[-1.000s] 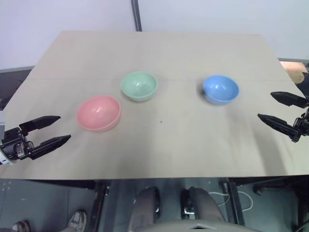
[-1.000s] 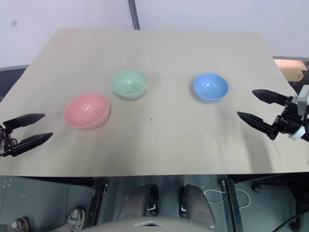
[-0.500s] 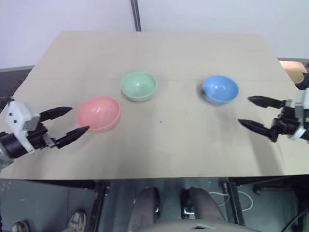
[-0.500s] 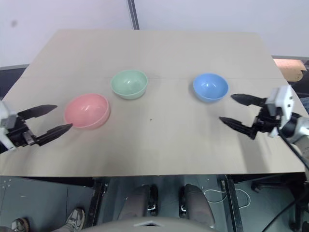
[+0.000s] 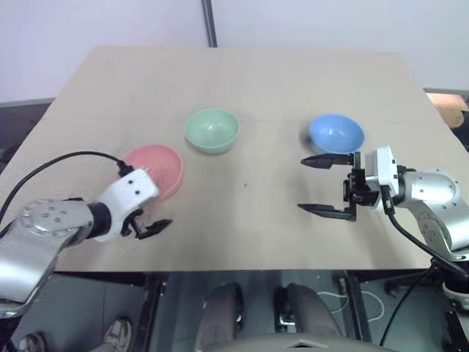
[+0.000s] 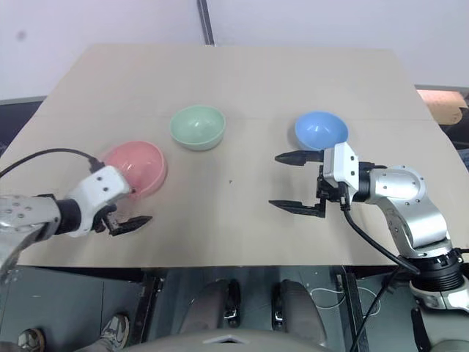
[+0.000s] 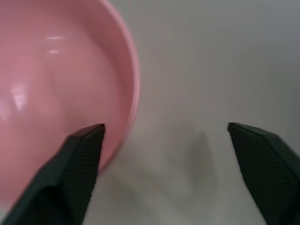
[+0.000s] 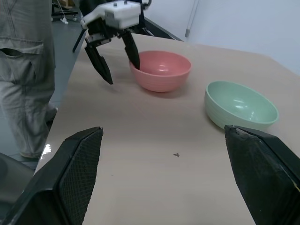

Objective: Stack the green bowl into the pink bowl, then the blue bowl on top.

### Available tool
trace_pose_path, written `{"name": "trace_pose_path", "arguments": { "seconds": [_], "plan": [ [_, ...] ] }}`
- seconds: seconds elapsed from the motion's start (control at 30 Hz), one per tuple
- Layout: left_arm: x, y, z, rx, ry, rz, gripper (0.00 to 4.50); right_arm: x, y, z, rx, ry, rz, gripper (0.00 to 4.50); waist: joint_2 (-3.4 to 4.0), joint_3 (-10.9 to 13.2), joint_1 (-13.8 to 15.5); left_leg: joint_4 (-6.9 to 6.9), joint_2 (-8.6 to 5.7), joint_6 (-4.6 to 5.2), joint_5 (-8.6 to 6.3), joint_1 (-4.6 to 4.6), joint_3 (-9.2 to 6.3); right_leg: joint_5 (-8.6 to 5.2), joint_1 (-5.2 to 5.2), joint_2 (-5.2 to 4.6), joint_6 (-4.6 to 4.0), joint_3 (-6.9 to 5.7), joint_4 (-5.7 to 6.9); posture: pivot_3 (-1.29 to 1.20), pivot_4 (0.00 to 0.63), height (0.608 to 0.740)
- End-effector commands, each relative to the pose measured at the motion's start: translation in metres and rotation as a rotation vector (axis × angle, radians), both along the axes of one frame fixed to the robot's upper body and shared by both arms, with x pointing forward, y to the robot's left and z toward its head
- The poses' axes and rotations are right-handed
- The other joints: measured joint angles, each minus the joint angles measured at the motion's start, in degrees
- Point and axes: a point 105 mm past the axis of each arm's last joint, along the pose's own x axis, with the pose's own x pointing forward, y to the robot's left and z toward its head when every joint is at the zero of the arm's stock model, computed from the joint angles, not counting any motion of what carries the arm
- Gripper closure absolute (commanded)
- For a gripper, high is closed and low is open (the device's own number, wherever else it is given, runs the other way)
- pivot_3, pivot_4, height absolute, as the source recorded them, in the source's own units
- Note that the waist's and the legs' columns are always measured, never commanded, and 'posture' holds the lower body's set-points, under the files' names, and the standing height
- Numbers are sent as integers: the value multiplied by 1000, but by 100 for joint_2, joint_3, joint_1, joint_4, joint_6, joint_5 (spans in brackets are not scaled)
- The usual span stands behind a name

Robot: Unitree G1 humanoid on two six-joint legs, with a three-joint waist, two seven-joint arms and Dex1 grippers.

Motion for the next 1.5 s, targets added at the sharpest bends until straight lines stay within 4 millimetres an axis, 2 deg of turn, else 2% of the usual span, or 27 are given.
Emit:
{"name": "trace_pose_path", "arguments": {
  "seconds": [0.03, 0.2, 0.3, 0.37, 0.53, 0.6, 0.73, 0.9, 0.97, 1.0, 1.03, 1.1, 1.2, 1.3, 1.4, 1.5],
  "plan": [
    [10, 0, 2, 61, -55, 20, 2079, -1, -3, 7, 4, -48, -3, 0, -1, 0, 4, 0, 0, 0, 0, 0, 0, 0, 0, 0, 0, 0, 0, 0, 150, 740],
    [21, -7, 7, 25, -96, 19, 4460, -2, -9, 7, 11, -47, -47, 0, 0, -2, 20, 1, 0, 0, 0, -3, 0, 2, -1, 1, -3, 0, 0, 0, 150, 740],
    [28, -16, 15, -18, -139, -21, 4490, -3, -11, 7, 11, -44, -64, 0, 4, -1, 19, 1, -1, 0, 0, 3, 1, 1, 3, 0, -2, 1, 3, 0, 150, 740],
    [27, -35, 22, -88, -149, -123, 4490, -3, -11, 6, 13, -42, -78, 0, 3, -1, 30, 2, 0, 0, 1, 2, 0, 1, 2, 1, -2, 0, 4, 0, 150, 740],
    [1, -89, 30, -196, -47, -534, 4490, -6, -15, 8, 28, -34, -128, 0, 3, -1, 93, 10, -1, -1, 1, -3, 0, 2, 2, 0, -3, 0, 2, 0, 150, 740],
    [-6, -100, 28, -170, -3, -683, 4490, -9, -18, 6, 25, -30, -154, 0, 3, -1, 115, 10, -2, -1, 2, -3, 0, 2, 2, 1, -4, 0, 2, 0, 150, 740],
    [10, -108, 19, -90, -6, -773, 4490, -14, -23, 4, 22, -24, -196, 0, 5, -1, 120, 11, -5, -2, 2, -3, -1, 1, 3, 4, -1, -1, 3, 0, 150, 740],
    [42, -128, 3, 7, -26, -870, 4490, -16, -23, 2, 22, -21, -228, 0, 4, -1, 112, 43, -2, 5, -1, -11, -7, -9, 6, 20, 19, -2, 11, 0, 150, 740],
    [47, -137, 5, -1, -48, -908, 3961, -18, -26, 2, 20, -20, -243, 0, 5, -1, 103, 50, 0, 5, -1, -10, -8, -9, 10, 22, 20, -1, 12, 0, 150, 740],
    [50, -141, 13, -29, -76, -914, 3413, -20, -29, 1, 16, -22, -256, 0, 4, -1, 101, 56, 3, 4, 0, -13, -10, -9, 9, 23, 19, 1, 11, 0, 150, 740],
    [52, -142, 20, -51, -104, -913, 3181, -20, -31, 1, 14, -23, -266, 0, 5, -1, 109, 57, 5, 3, 0, -14, -10, -9, 9, 25, 19, 1, 11, 0, 150, 740],
    [55, -138, 36, -87, -157, -884, 2621, -21, -33, 1, 17, -24, -278, 0, 4, 0, 113, 59, 5, 3, 0, -17, -13, -9, 8, 25, 19, 0, 11, 0, 150, 740],
    [55, -115, 57, -95, -181, -828, 2621, -21, -33, 2, 35, -24, -281, 0, 3, 0, 69, 65, 7, 3, 0, -19, -15, -9, 8, 26, 20, -1, 13, 0, 150, 740],
    [69, -81, 78, -4, -222, -721, 2621, -18, -30, 3, 52, -20, -270, 0, 3, 1, 59, 65, 9, 2, 0, -13, -16, -10, 9, 27, 20, -3, 19, 0, 150, 740],
    [95, -49, 99, 120, -300, -594, 2621, -16, -27, 4, 69, -20, -255, 0, 5, 1, 99, 66, 9, 3, 0, -12, -18, -10, 10, 28, 21, -7, 21, 0, 150, 740],
    [127, -24, 106, 327, -379, -507, 2621, -12, -23, 5, 75, -27, -240, 0, 2, 1, 140, 80, 8, 25, -13, -16, -25, -9, 17, 29, 23, -16, 20, 0, 150, 740]
  ]
}}
